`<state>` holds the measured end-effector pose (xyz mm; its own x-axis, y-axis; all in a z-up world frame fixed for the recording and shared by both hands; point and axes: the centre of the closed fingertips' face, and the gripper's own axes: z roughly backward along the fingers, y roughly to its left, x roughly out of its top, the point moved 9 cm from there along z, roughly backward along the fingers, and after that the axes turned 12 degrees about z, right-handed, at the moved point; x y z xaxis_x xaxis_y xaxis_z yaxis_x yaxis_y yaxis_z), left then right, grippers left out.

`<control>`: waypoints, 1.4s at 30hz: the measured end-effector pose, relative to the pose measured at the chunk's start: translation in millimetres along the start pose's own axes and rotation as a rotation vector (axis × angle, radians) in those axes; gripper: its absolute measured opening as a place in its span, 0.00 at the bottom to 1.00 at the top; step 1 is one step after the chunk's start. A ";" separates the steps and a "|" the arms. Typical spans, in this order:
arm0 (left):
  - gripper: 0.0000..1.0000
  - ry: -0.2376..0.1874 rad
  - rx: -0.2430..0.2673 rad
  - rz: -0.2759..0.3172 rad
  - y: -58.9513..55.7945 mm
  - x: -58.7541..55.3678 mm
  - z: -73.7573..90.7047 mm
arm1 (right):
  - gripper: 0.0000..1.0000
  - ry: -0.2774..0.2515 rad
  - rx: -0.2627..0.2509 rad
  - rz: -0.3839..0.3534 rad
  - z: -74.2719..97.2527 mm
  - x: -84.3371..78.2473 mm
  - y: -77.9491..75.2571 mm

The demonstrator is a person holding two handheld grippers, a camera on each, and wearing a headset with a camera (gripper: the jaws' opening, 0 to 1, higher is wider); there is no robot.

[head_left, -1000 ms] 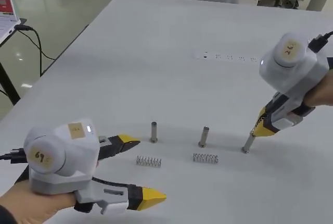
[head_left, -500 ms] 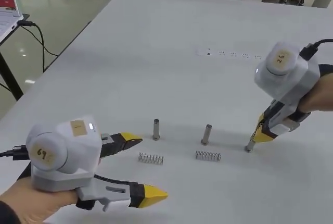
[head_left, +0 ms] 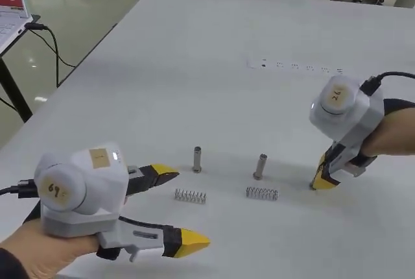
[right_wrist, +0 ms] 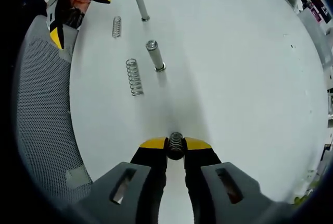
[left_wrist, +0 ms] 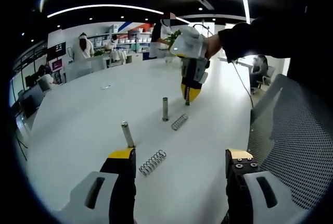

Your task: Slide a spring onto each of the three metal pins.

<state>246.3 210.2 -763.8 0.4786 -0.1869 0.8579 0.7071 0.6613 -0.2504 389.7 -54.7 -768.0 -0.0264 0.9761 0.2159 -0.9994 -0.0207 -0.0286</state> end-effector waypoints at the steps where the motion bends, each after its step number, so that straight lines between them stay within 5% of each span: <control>1: 0.68 0.001 0.000 -0.001 0.0 0.0 -0.2 | 0.13 -0.003 -0.003 -0.001 -0.5 0.0 0.1; 26: 0.68 0.003 -0.004 -0.006 -2.6 2.6 -0.8 | 0.30 -0.072 -0.023 0.051 4.0 3.4 2.6; 35: 0.68 0.002 -0.003 -0.009 -1.9 3.8 -0.9 | 0.33 -0.109 -0.045 0.101 11.6 25.8 5.9; 42: 0.67 0.002 -0.002 -0.009 -1.7 3.0 -0.8 | 0.29 -0.130 -0.016 0.117 7.9 42.8 16.0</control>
<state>247.0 208.0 -761.2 0.4735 -0.1942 0.8591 0.7121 0.6585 -0.2437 372.4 -15.0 -751.5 -0.1461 0.9311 0.3342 -0.9889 -0.1280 -0.0758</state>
